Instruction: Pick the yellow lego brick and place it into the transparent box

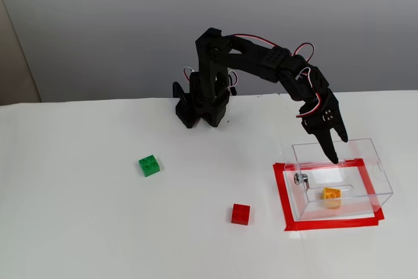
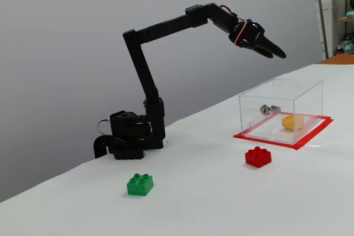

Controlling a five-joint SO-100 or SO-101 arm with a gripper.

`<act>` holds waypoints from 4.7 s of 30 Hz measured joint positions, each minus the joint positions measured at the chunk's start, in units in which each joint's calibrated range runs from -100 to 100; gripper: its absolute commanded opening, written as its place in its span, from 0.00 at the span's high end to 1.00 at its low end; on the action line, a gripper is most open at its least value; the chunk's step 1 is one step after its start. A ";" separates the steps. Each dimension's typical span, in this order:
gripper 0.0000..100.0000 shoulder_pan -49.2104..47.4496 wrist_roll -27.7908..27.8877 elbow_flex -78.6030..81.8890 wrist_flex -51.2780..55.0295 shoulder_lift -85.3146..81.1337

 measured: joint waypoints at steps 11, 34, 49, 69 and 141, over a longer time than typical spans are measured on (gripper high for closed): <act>0.71 1.28 0.00 0.00 0.00 0.00; 0.93 23.72 0.15 1.77 4.80 -10.15; 0.93 45.51 0.24 6.62 13.88 -17.93; 0.93 58.87 0.24 40.95 13.88 -45.58; 0.93 58.97 -2.44 94.09 6.17 -86.93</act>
